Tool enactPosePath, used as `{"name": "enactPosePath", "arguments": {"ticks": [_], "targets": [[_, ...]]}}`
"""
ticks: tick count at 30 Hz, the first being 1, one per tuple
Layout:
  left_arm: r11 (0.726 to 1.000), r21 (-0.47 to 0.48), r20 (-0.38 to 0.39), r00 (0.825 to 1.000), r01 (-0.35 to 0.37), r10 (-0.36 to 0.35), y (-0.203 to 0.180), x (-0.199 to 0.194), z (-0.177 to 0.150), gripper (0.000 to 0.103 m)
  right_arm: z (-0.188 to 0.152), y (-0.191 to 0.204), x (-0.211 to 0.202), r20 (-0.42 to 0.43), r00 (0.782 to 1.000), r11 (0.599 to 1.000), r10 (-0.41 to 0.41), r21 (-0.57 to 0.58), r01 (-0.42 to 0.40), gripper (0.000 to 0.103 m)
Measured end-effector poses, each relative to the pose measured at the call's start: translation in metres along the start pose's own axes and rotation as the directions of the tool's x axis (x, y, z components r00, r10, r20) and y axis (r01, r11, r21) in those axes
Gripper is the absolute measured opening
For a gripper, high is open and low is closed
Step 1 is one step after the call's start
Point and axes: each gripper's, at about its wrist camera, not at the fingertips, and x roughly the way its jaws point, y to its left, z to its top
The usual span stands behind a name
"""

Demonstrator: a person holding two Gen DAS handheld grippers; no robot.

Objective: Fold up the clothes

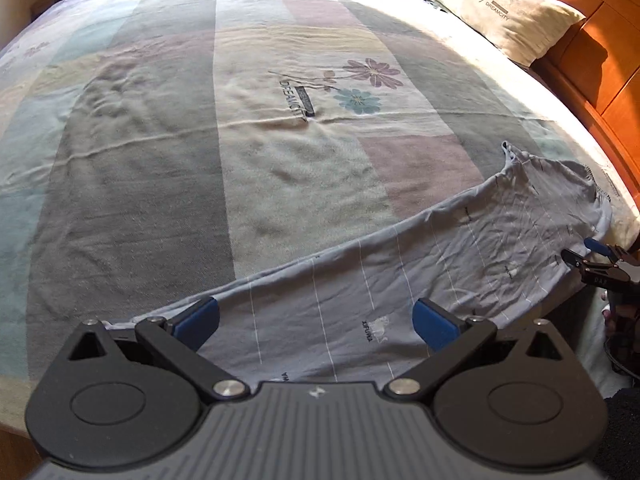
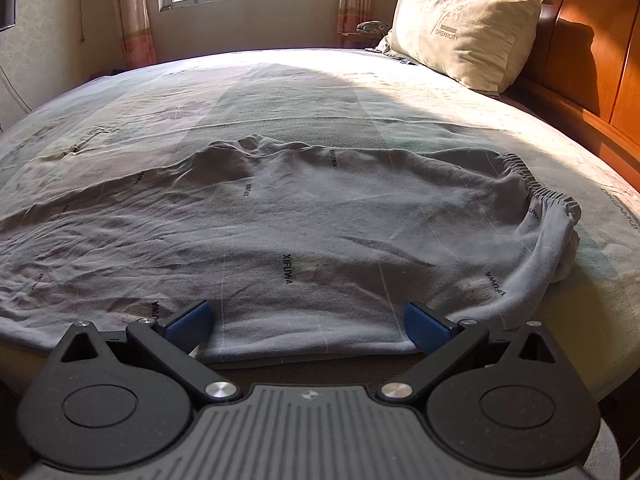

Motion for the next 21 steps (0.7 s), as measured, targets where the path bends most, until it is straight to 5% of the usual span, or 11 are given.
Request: {"name": "enactPosePath", "arguments": {"ticks": [6,14,18,21], "targets": [[0.984,0.064,-0.037,0.984,-0.169,0.172,0.001,0.045,-0.049,0.102,0.019,0.027,-0.017,-0.004,1.0,1.0,0.011,-0.004,-0.011,0.103],[0.987,0.027,0.007,0.987,-0.161,0.161,0.02,0.028,-0.075,0.102,0.054,0.14,-0.025,-0.011,0.968,0.929,0.252,-0.276,-0.245,0.103],[0.993,-0.013,0.041,0.992,-0.116,0.116,0.03,0.023,-0.076,0.102,0.035,0.184,0.003,-0.131,0.957,0.89,0.26,-0.353,-0.29,0.103],[0.997,-0.063,0.082,0.996,-0.035,0.04,0.037,0.023,-0.064,0.102,0.019,0.183,0.006,-0.108,0.956,0.905,0.272,-0.31,-0.292,0.103]]}}
